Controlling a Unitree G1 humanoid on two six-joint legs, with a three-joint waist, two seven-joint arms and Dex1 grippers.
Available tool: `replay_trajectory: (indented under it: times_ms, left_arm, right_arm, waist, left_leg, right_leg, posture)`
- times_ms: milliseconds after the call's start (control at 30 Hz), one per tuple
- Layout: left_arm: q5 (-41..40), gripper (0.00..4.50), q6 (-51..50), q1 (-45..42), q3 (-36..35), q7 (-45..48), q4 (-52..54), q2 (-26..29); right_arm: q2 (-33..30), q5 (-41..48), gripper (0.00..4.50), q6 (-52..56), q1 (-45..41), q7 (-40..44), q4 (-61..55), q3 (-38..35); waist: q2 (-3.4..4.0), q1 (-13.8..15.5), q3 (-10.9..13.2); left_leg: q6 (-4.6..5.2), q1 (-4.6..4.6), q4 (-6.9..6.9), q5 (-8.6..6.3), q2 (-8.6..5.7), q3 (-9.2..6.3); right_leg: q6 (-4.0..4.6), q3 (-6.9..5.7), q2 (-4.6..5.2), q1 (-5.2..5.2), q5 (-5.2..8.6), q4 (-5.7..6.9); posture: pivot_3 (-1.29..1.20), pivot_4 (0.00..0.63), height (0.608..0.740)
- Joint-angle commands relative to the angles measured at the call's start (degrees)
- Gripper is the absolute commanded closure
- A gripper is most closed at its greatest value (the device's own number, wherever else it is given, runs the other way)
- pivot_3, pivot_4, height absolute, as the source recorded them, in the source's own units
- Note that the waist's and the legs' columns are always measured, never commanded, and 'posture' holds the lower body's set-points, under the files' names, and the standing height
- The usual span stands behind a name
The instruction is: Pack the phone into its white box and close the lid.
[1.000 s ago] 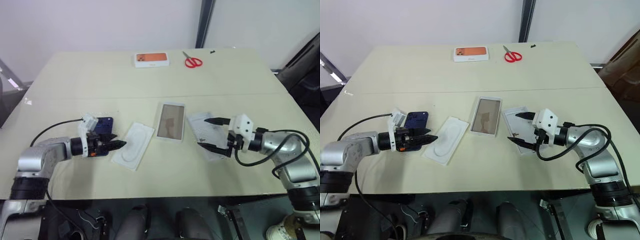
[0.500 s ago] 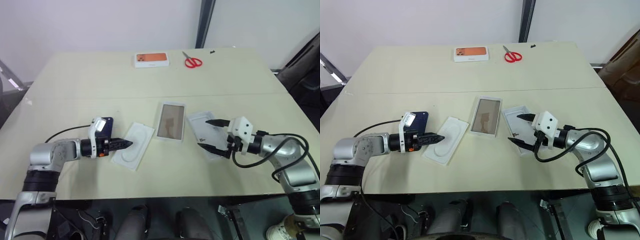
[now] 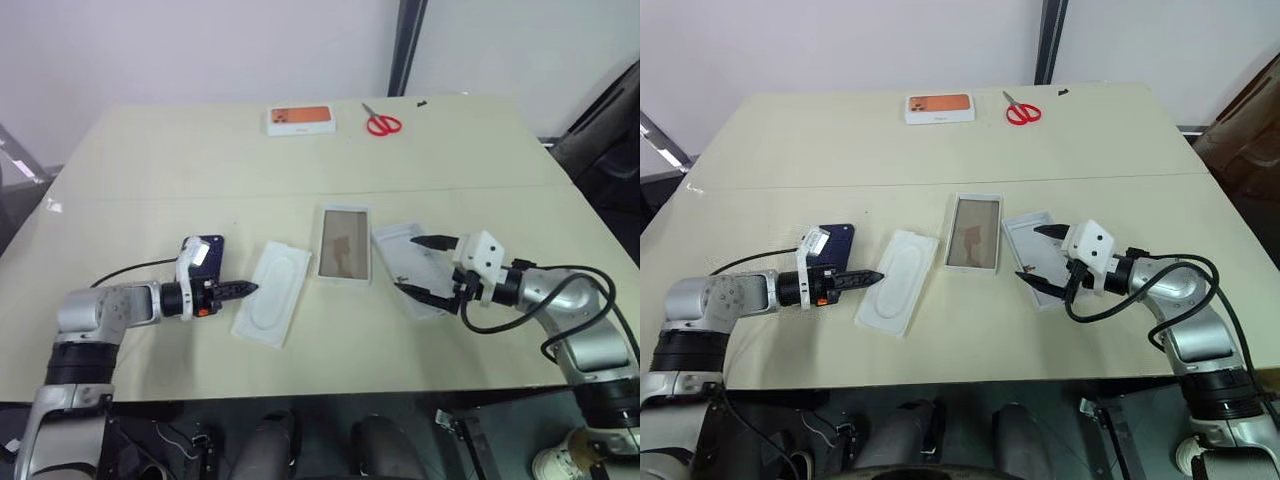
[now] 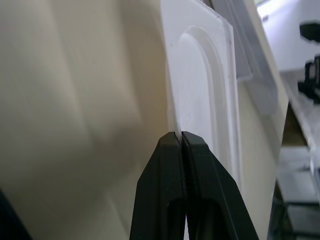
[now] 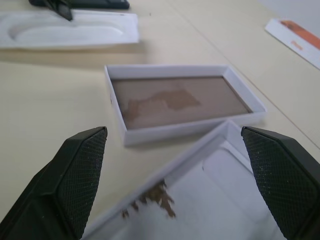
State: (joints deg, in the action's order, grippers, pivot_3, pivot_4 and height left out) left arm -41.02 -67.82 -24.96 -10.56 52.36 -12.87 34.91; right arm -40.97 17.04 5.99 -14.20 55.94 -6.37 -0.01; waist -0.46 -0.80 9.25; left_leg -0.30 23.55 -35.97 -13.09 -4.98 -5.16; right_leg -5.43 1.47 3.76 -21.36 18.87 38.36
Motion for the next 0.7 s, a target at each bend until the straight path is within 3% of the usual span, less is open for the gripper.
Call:
replay_trajectory:
  times_ms: [33, 200, 533, 633, 700]
  left_arm:
    - [-3.1, 4.47, -1.9, -1.4, -5.4, -2.7, 0.7, -0.5]
    - [-6.7, 4.47, -6.6, -4.4, -11.8, -8.6, -0.5, -3.1]
    - [-6.1, 4.47, -3.7, -3.8, -12.4, -16.2, 4.7, -7.9]
    - [-7.5, 4.50, -2.9, -3.7, -13.8, -17.2, 6.6, -8.9]
    - [-6.9, 4.50, -1.5, -3.6, -13.6, -17.7, 7.5, -8.9]
  right_arm:
    - [2.5, -0.1, 0.00, 2.1, -2.3, -1.0, -3.8, 2.9]
    - [6.7, -3.7, 0.00, 6.0, -7.0, -1.9, -1.8, 9.9]
    - [9.9, -9.6, 0.00, 15.0, -15.7, 0.3, 10.7, 17.9]
    - [10.7, -8.9, 1.24, 14.7, -16.3, 2.0, 10.9, 17.9]
    - [11.2, -8.7, 2.32, 14.2, -16.4, 2.5, 10.4, 17.5]
  waist:
    - [-0.02, 0.0, 0.0]
    - [-0.05, 0.2, 0.0]
    - [-0.10, 0.1, 0.0]
    - [-0.10, 0.0, 0.0]
    - [-0.10, 0.0, 0.0]
  left_leg:
    - [-0.01, 0.00, 0.00, 0.00, 0.00, 0.00]
    - [-0.04, 0.00, -0.06, 0.02, -0.01, -0.02]
    - [-0.24, 0.01, -0.08, 0.14, -0.04, -0.02]
    - [-0.28, 0.02, -0.05, 0.16, -0.04, -0.01]
    - [-0.28, 0.01, -0.05, 0.16, -0.03, -0.01]
  right_leg:
    - [0.00, 0.00, 0.00, 0.00, 0.00, 0.00]
    - [0.00, -0.03, 0.00, -0.07, 0.00, 0.00]
    - [-0.01, -0.04, 0.00, -0.07, 0.00, 0.00]
    - [-0.01, -0.02, 0.00, -0.04, 0.00, 0.00]
    - [-0.01, -0.03, 0.00, -0.04, 0.00, 0.00]
  posture:
    - [0.00, 0.150, 0.734]
    - [0.00, 0.150, 0.734]
    - [0.00, 0.150, 0.734]
    - [0.00, 0.150, 0.734]
    - [0.00, 0.150, 0.734]
